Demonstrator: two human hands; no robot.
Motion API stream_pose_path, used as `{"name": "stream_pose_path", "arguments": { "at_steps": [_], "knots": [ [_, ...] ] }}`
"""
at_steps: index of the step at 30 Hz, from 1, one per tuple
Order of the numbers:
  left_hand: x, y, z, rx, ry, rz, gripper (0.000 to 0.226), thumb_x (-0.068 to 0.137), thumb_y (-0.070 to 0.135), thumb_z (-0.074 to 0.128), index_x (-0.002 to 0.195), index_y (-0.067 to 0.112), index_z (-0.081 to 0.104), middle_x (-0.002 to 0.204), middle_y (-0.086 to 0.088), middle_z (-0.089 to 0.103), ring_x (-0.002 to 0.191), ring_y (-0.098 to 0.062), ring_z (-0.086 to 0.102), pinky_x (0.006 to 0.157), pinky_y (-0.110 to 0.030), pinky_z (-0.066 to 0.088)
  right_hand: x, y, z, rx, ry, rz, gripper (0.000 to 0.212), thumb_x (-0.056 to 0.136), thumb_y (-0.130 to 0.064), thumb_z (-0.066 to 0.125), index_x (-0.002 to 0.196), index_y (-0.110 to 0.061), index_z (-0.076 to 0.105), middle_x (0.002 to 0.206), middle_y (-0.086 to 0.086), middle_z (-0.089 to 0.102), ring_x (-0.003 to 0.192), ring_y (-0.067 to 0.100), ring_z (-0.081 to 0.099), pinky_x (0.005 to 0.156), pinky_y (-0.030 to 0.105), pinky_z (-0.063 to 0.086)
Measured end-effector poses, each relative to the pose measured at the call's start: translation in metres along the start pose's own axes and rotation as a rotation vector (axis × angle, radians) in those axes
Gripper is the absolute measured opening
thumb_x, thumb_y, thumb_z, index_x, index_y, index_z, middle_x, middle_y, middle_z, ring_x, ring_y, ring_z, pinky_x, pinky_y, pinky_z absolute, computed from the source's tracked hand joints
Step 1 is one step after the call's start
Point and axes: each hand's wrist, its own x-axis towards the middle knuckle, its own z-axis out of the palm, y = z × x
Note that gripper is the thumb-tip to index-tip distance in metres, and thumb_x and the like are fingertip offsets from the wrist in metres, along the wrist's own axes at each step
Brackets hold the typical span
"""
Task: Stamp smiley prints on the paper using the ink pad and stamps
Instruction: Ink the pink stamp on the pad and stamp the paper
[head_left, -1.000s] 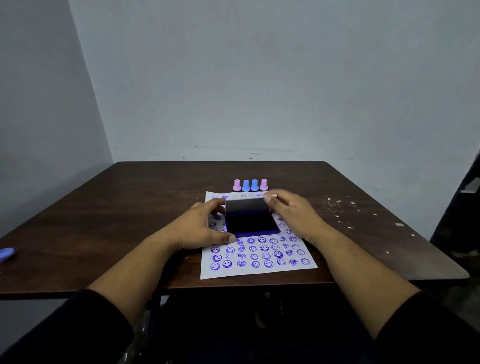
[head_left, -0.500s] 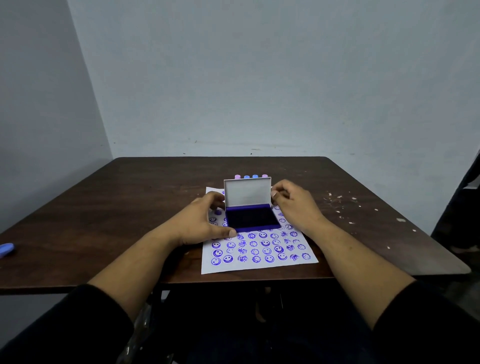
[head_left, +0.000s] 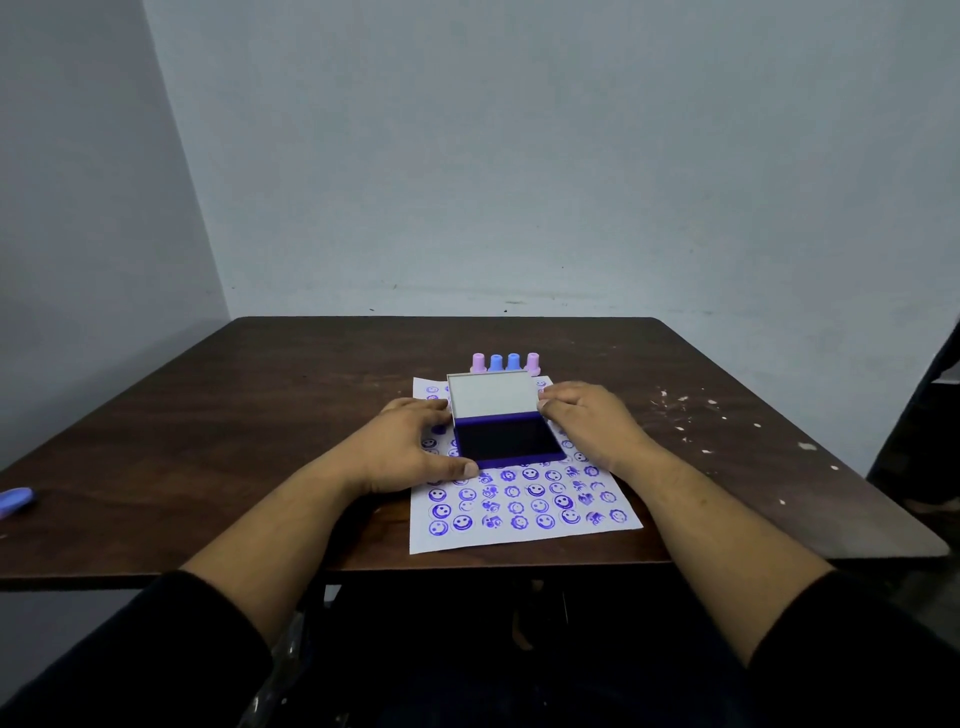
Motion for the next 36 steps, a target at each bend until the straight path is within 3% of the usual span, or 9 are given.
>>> {"name": "stream_pose_path", "arguments": {
  "at_steps": [6,12,17,22,26,28,30,36],
  "knots": [
    [-0.002,0.004,-0.002,-0.041,0.022,-0.04,0.099,0.069,0.07,0.08,0.151,0.024,0.049,0.149,0.004,0.053,0.135,-0.012,0.049,0.103,-0.023,0.036,0.003,0.003,0.003,-0.074,-0.033,0.015,0.032,0.104,-0.034,0.061,0.101,-0.011,0.084,0.115,0.007,0.078,0.112,0.023,0.067,0.102,0.044,0.052],
    [-0.005,0.008,-0.004,-0.054,0.0,-0.049,0.099,0.071,0.068,0.081,0.153,0.023,0.047,0.15,0.005,0.053,0.124,-0.007,0.052,0.098,-0.022,0.037,0.002,0.003,0.003,-0.079,-0.049,0.029,0.037,0.102,-0.044,0.059,0.099,-0.017,0.084,0.111,0.002,0.078,0.107,0.02,0.068,0.102,0.048,0.052],
    [-0.005,0.007,-0.004,-0.088,-0.001,-0.047,0.104,0.068,0.071,0.081,0.155,0.029,0.043,0.153,0.009,0.051,0.133,-0.008,0.05,0.103,-0.023,0.037,0.001,0.001,0.001,-0.096,-0.068,0.04,0.039,0.102,-0.048,0.054,0.099,-0.022,0.084,0.11,-0.003,0.079,0.107,0.018,0.068,0.103,0.049,0.051],
    [-0.005,0.006,-0.005,-0.076,-0.005,-0.026,0.095,0.066,0.075,0.077,0.149,0.039,0.048,0.15,0.009,0.053,0.126,-0.009,0.052,0.098,-0.025,0.04,0.004,0.002,0.003,-0.115,-0.066,0.049,0.044,0.106,-0.044,0.051,0.099,-0.012,0.081,0.107,0.005,0.079,0.102,0.023,0.07,0.098,0.047,0.054],
    [-0.004,0.005,-0.006,-0.074,-0.006,-0.02,0.098,0.062,0.079,0.075,0.147,0.038,0.05,0.147,0.012,0.054,0.115,0.0,0.049,0.087,-0.017,0.038,0.019,0.0,-0.005,-0.125,-0.079,0.076,0.047,0.107,-0.04,0.053,0.075,-0.01,0.07,0.079,0.005,0.075,0.082,0.03,0.069,0.069,0.034,0.05],
    [-0.004,0.004,-0.005,-0.07,-0.004,-0.014,0.097,0.062,0.08,0.075,0.147,0.04,0.05,0.146,0.013,0.054,0.115,0.0,0.049,0.085,-0.014,0.037,0.034,-0.001,-0.015,-0.164,-0.037,0.082,0.032,0.105,-0.033,0.057,0.085,-0.018,0.077,0.089,-0.003,0.078,0.088,0.023,0.071,0.07,0.03,0.051],
    [-0.003,0.003,-0.005,-0.066,0.0,-0.011,0.096,0.063,0.08,0.075,0.146,0.04,0.05,0.147,0.012,0.053,0.12,-0.002,0.05,0.092,-0.018,0.04,0.052,-0.001,-0.021,-0.215,0.02,0.102,0.022,0.102,-0.029,0.062,0.106,-0.018,0.08,0.109,0.001,0.08,0.102,0.022,0.072,0.085,0.034,0.057],
    [-0.002,0.003,-0.003,0.022,0.006,0.014,0.091,0.069,0.079,0.072,0.147,0.038,0.049,0.147,0.015,0.05,0.137,-0.007,0.039,0.109,-0.029,0.037,0.097,0.006,-0.017,-0.278,0.062,0.151,0.039,0.097,-0.026,0.07,0.134,-0.014,0.069,0.133,0.008,0.073,0.12,0.027,0.067,0.1,0.036,0.052]
  ]
}}
